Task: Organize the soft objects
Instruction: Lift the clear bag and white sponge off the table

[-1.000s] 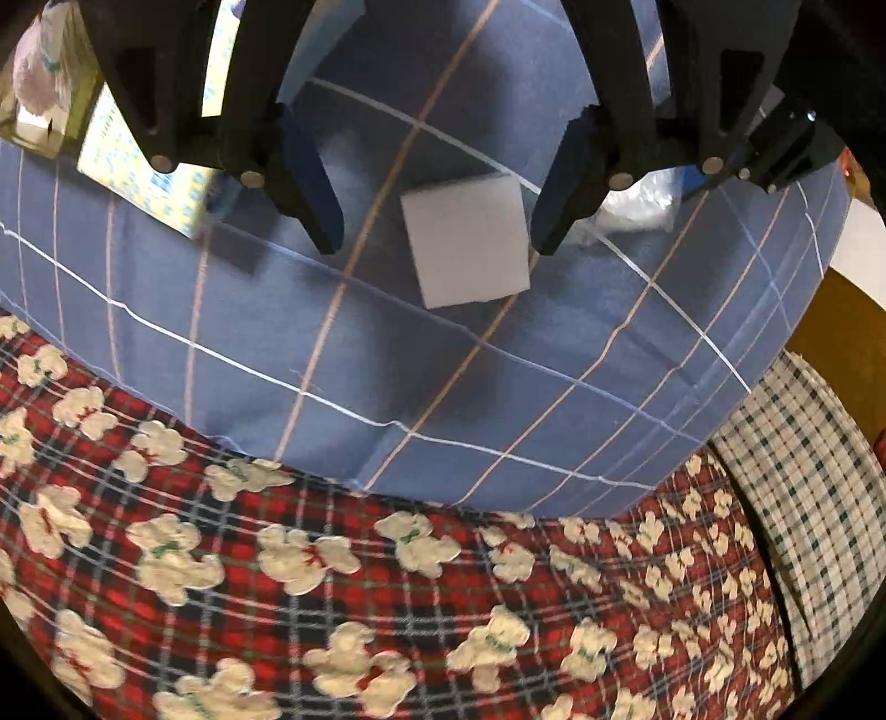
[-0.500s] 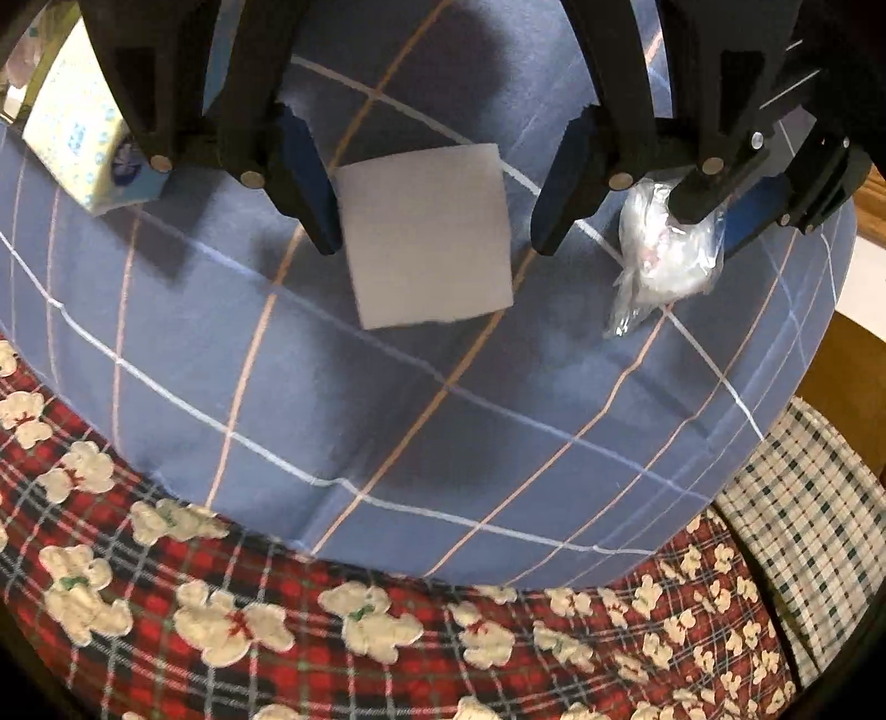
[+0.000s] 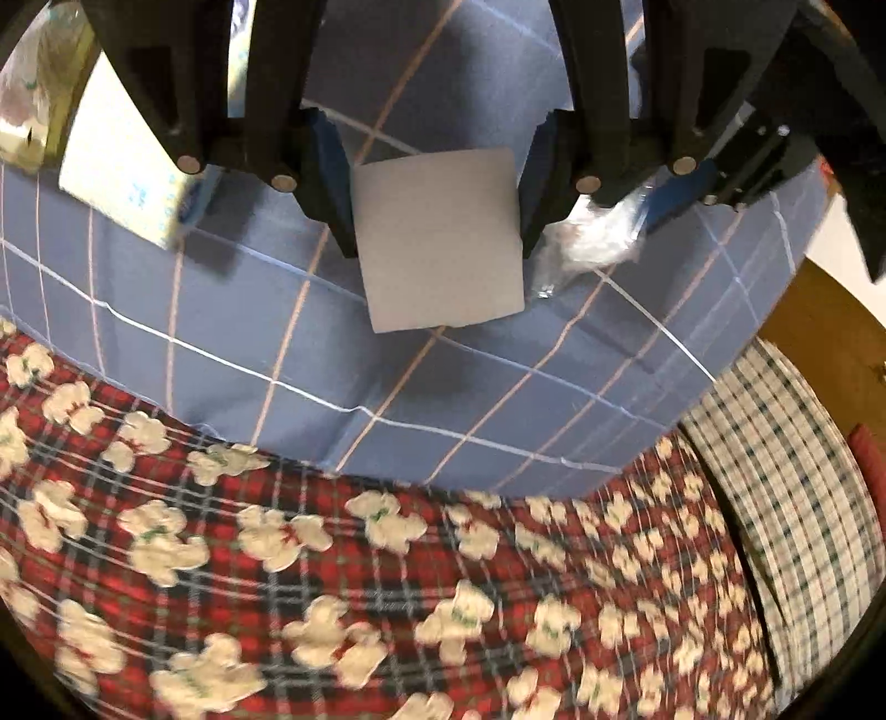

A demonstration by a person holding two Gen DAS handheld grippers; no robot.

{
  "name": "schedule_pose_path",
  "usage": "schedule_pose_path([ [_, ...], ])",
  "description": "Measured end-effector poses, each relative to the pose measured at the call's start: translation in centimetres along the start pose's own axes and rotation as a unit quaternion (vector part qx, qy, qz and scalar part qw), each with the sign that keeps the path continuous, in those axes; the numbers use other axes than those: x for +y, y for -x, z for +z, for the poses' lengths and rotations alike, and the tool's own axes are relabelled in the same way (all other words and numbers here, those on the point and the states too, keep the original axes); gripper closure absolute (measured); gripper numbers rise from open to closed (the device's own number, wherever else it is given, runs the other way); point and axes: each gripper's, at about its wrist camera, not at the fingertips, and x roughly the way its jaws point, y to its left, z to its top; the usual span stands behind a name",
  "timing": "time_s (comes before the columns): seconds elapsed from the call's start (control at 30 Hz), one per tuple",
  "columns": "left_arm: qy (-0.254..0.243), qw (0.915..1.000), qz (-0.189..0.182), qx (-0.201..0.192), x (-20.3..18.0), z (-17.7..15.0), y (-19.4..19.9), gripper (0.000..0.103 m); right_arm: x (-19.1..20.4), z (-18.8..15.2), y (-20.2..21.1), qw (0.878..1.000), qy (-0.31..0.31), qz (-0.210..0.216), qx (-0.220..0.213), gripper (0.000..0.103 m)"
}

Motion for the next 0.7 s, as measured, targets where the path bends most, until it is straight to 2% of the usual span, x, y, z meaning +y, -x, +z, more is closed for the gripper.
schedule_pose_path([
  [0.17, -0.001, 0.9998, -0.010, -0.016, -1.9, -0.4, 0.8, 0.079, -2.0, -1.7, 3.6, 0.997, -0.028, -0.028, -0.064, 0.047],
  [0.23, -0.001, 0.9997, -0.013, -0.022, -2.8, -0.5, 1.0, 0.079, -3.2, -2.3, 4.3, 0.996, -0.050, -0.022, -0.076, 0.047],
  [0.43, 0.006, 0.9990, -0.030, -0.034, -4.8, -1.0, 1.6, 0.079, -5.8, -4.3, 5.8, 0.989, -0.099, -0.020, -0.107, 0.047],
  [0.7, 0.000, 0.9985, -0.017, -0.052, -6.3, -1.1, 2.0, 0.079, -6.8, -5.8, 6.2, 0.985, -0.112, -0.036, -0.128, 0.047],
])
